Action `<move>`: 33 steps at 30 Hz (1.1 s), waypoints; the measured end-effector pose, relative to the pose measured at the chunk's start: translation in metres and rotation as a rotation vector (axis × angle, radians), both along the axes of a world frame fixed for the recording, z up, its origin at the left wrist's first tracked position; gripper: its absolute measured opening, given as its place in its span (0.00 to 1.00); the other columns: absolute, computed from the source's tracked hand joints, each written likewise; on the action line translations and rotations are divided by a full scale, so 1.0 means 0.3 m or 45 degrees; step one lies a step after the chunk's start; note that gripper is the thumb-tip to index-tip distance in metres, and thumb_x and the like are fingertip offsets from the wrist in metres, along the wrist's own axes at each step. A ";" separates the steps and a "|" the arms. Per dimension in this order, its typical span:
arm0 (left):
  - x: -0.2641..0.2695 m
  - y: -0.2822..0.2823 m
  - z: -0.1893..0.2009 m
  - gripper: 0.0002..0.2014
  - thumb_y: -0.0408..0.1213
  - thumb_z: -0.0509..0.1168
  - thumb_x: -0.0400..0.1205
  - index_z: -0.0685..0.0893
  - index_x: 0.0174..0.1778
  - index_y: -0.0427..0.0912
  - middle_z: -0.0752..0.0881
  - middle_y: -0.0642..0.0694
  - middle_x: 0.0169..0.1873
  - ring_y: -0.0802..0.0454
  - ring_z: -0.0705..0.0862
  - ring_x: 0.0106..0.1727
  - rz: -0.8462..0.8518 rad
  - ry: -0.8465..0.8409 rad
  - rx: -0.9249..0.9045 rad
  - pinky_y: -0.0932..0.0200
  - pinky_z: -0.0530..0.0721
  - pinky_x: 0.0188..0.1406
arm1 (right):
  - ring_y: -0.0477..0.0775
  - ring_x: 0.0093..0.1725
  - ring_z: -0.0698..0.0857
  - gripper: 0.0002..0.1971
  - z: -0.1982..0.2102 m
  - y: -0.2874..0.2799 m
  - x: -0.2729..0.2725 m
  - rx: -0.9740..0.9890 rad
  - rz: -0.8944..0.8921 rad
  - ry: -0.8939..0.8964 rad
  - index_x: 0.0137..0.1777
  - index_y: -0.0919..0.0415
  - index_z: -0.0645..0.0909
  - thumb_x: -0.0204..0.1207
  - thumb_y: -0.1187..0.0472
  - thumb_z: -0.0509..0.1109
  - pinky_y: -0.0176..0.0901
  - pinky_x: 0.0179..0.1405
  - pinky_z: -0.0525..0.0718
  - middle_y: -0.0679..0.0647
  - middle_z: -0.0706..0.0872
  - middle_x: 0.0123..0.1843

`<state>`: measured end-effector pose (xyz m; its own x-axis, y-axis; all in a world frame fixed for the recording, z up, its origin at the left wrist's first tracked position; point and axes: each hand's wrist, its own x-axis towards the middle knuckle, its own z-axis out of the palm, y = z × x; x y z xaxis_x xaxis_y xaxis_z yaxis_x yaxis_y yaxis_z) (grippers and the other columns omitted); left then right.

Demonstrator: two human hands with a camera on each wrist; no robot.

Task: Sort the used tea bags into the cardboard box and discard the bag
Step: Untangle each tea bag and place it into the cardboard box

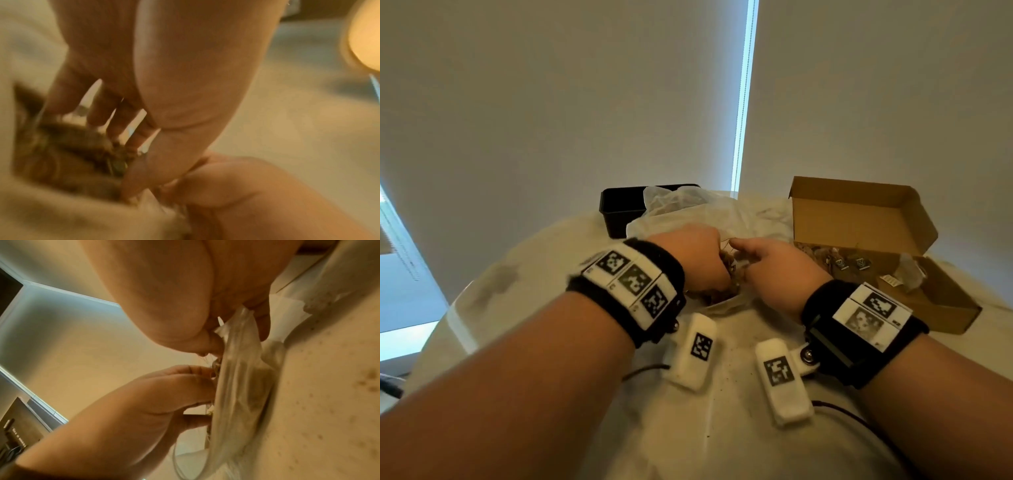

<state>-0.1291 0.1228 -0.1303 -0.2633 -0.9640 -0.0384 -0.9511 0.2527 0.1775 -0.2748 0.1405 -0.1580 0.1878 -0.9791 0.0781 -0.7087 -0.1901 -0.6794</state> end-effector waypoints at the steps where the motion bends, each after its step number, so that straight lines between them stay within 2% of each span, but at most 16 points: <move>1: 0.004 -0.005 -0.022 0.20 0.51 0.72 0.75 0.83 0.60 0.48 0.83 0.50 0.49 0.52 0.82 0.47 -0.036 0.086 0.025 0.55 0.84 0.45 | 0.51 0.74 0.78 0.30 -0.002 -0.002 -0.002 -0.017 -0.011 -0.010 0.83 0.48 0.70 0.83 0.70 0.59 0.37 0.63 0.77 0.50 0.76 0.80; 4: 0.012 -0.020 -0.061 0.32 0.55 0.72 0.72 0.74 0.73 0.53 0.72 0.49 0.63 0.47 0.78 0.59 -0.126 0.085 0.082 0.45 0.83 0.62 | 0.51 0.74 0.77 0.34 -0.007 -0.012 -0.009 -0.070 -0.058 -0.054 0.83 0.48 0.69 0.79 0.73 0.59 0.41 0.68 0.78 0.50 0.76 0.80; 6: 0.021 -0.028 -0.073 0.40 0.53 0.73 0.72 0.66 0.80 0.55 0.70 0.48 0.68 0.45 0.76 0.64 -0.144 0.064 0.094 0.43 0.82 0.66 | 0.50 0.73 0.78 0.35 -0.014 -0.012 -0.009 -0.086 -0.075 -0.108 0.83 0.48 0.69 0.78 0.74 0.60 0.41 0.67 0.79 0.50 0.77 0.79; 8: 0.025 -0.031 -0.085 0.43 0.52 0.73 0.72 0.63 0.83 0.57 0.70 0.49 0.70 0.45 0.74 0.68 -0.151 0.044 0.084 0.43 0.80 0.68 | 0.48 0.69 0.80 0.34 -0.019 -0.012 -0.010 -0.087 -0.084 -0.157 0.82 0.47 0.70 0.79 0.74 0.60 0.37 0.60 0.81 0.49 0.78 0.78; 11: 0.031 -0.033 -0.107 0.33 0.50 0.71 0.76 0.70 0.78 0.55 0.74 0.50 0.66 0.47 0.76 0.64 -0.115 0.090 0.026 0.48 0.80 0.66 | 0.41 0.61 0.79 0.32 -0.027 -0.019 -0.011 -0.089 -0.075 -0.163 0.81 0.47 0.72 0.80 0.72 0.61 0.22 0.44 0.75 0.47 0.78 0.78; 14: 0.030 -0.037 -0.111 0.25 0.40 0.72 0.77 0.76 0.71 0.52 0.76 0.51 0.58 0.50 0.78 0.56 -0.085 0.175 -0.024 0.55 0.80 0.57 | 0.37 0.54 0.78 0.29 -0.031 -0.022 -0.016 -0.095 -0.070 -0.141 0.81 0.47 0.71 0.82 0.69 0.63 0.19 0.35 0.75 0.46 0.77 0.78; 17: 0.031 -0.044 -0.117 0.18 0.35 0.71 0.78 0.79 0.63 0.49 0.81 0.50 0.53 0.52 0.80 0.50 -0.043 0.274 -0.053 0.59 0.80 0.47 | 0.34 0.46 0.78 0.28 -0.035 -0.017 -0.020 -0.096 -0.075 -0.140 0.80 0.46 0.72 0.83 0.69 0.64 0.17 0.32 0.76 0.47 0.78 0.76; 19: 0.031 -0.049 -0.121 0.15 0.35 0.71 0.78 0.80 0.59 0.49 0.81 0.52 0.47 0.54 0.80 0.46 -0.019 0.334 -0.054 0.62 0.75 0.39 | 0.33 0.44 0.79 0.28 -0.039 -0.018 -0.025 -0.085 -0.078 -0.153 0.80 0.46 0.73 0.83 0.69 0.64 0.18 0.30 0.78 0.46 0.79 0.75; 21: 0.029 -0.050 -0.119 0.14 0.37 0.71 0.79 0.80 0.59 0.49 0.80 0.53 0.46 0.53 0.81 0.48 -0.006 0.333 -0.067 0.61 0.73 0.39 | 0.34 0.45 0.80 0.27 -0.041 -0.018 -0.025 -0.074 -0.083 -0.181 0.79 0.45 0.74 0.83 0.68 0.65 0.21 0.31 0.79 0.46 0.80 0.73; 23: 0.029 -0.048 -0.117 0.20 0.40 0.71 0.78 0.78 0.66 0.51 0.79 0.51 0.54 0.50 0.79 0.55 -0.023 0.265 -0.093 0.59 0.76 0.46 | 0.38 0.47 0.84 0.27 -0.043 -0.018 -0.023 -0.076 -0.091 -0.217 0.78 0.44 0.75 0.82 0.67 0.66 0.26 0.37 0.84 0.45 0.82 0.70; 25: 0.033 -0.050 -0.121 0.33 0.45 0.72 0.75 0.70 0.78 0.55 0.76 0.50 0.64 0.48 0.77 0.63 -0.065 0.185 -0.089 0.53 0.79 0.60 | 0.44 0.48 0.87 0.25 -0.043 -0.018 -0.019 -0.078 -0.104 -0.245 0.75 0.44 0.77 0.82 0.67 0.68 0.41 0.46 0.90 0.45 0.85 0.64; 26: 0.032 -0.048 -0.121 0.37 0.47 0.72 0.75 0.68 0.81 0.58 0.76 0.50 0.66 0.47 0.77 0.65 -0.073 0.140 -0.066 0.50 0.80 0.63 | 0.47 0.48 0.89 0.24 -0.043 -0.018 -0.018 -0.075 -0.109 -0.252 0.73 0.44 0.79 0.81 0.67 0.68 0.47 0.49 0.91 0.46 0.86 0.62; 28: 0.028 -0.045 -0.120 0.30 0.45 0.71 0.76 0.73 0.76 0.58 0.80 0.50 0.62 0.47 0.80 0.59 -0.077 0.069 -0.047 0.51 0.83 0.60 | 0.50 0.48 0.89 0.21 -0.042 -0.016 -0.018 -0.079 -0.122 -0.253 0.68 0.43 0.81 0.80 0.67 0.68 0.52 0.50 0.92 0.46 0.86 0.59; 30: 0.028 -0.048 -0.118 0.17 0.42 0.70 0.77 0.79 0.62 0.54 0.81 0.50 0.52 0.49 0.81 0.50 -0.069 0.048 -0.077 0.55 0.81 0.49 | 0.51 0.47 0.88 0.18 -0.040 -0.010 -0.020 -0.096 -0.130 -0.237 0.63 0.43 0.82 0.80 0.67 0.68 0.51 0.48 0.91 0.45 0.84 0.59; 31: 0.029 -0.046 -0.116 0.12 0.41 0.70 0.78 0.79 0.56 0.54 0.80 0.51 0.48 0.50 0.80 0.48 -0.068 0.060 -0.095 0.56 0.78 0.45 | 0.51 0.47 0.88 0.17 -0.041 -0.009 -0.020 -0.098 -0.130 -0.232 0.61 0.43 0.82 0.81 0.67 0.68 0.50 0.47 0.91 0.45 0.83 0.59; 33: 0.032 -0.040 -0.110 0.07 0.42 0.69 0.79 0.77 0.49 0.54 0.79 0.52 0.43 0.50 0.79 0.45 -0.086 0.106 -0.124 0.57 0.74 0.43 | 0.51 0.48 0.87 0.16 -0.041 -0.007 -0.021 -0.111 -0.136 -0.245 0.60 0.44 0.81 0.81 0.67 0.68 0.48 0.47 0.90 0.46 0.83 0.60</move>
<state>-0.1196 0.1108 -0.1634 -0.3260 -0.9420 0.0795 -0.9144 0.3355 0.2266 -0.2811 0.1384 -0.1702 0.0569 -0.9807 0.1872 -0.5872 -0.1845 -0.7881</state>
